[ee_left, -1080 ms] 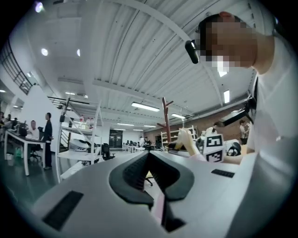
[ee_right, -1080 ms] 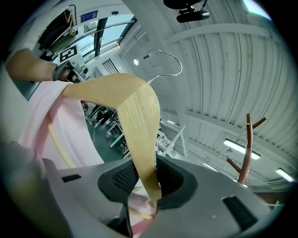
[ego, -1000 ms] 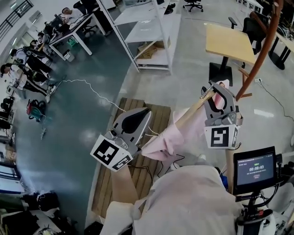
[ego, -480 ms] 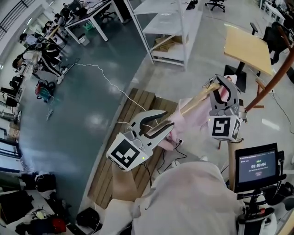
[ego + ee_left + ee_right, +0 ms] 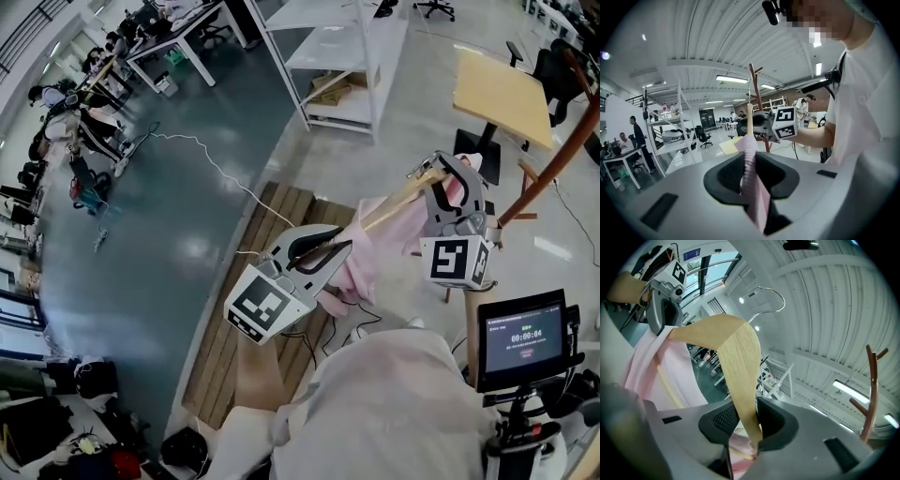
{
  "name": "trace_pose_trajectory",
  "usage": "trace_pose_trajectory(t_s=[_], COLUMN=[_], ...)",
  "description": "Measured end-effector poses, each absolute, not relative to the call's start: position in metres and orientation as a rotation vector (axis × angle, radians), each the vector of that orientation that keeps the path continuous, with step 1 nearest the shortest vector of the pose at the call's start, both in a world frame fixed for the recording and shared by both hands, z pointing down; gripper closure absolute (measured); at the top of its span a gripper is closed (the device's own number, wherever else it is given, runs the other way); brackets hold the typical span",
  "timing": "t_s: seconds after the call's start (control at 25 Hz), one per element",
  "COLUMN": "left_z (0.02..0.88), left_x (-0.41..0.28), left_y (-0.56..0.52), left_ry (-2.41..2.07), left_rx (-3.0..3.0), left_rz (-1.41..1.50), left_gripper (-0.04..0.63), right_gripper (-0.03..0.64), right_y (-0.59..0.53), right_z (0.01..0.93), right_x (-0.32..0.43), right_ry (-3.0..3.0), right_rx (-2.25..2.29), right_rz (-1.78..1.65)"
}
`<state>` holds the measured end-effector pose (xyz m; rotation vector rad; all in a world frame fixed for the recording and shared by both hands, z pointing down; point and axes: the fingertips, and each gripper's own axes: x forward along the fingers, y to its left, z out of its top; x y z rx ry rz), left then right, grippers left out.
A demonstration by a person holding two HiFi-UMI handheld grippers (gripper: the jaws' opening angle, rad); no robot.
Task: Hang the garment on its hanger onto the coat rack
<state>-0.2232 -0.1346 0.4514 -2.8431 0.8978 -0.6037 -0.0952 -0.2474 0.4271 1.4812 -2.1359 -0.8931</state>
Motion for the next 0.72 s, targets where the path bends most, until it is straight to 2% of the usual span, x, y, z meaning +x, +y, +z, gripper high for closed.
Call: trace_pose_trajectory(t_s=[0.44,0.72], left_z=[0.425,0.416], left_x=[-0.196,-0.135], left_y=[-0.168,-0.19], left_ry=[0.696,0.422], left_rx=[-2.798,-2.784], left_rz=[-0.551,-0.503], left_gripper=[0.518,0.518], right_gripper=[0.514,0.514], right_y=[-0.255,-0.247], right_z=[0.401,0.391], right_x=[-0.049,0.026], right_ry=[-1.954,-1.754], right_rx=[1.648,1.79], right_rz=[-0.86,-0.787])
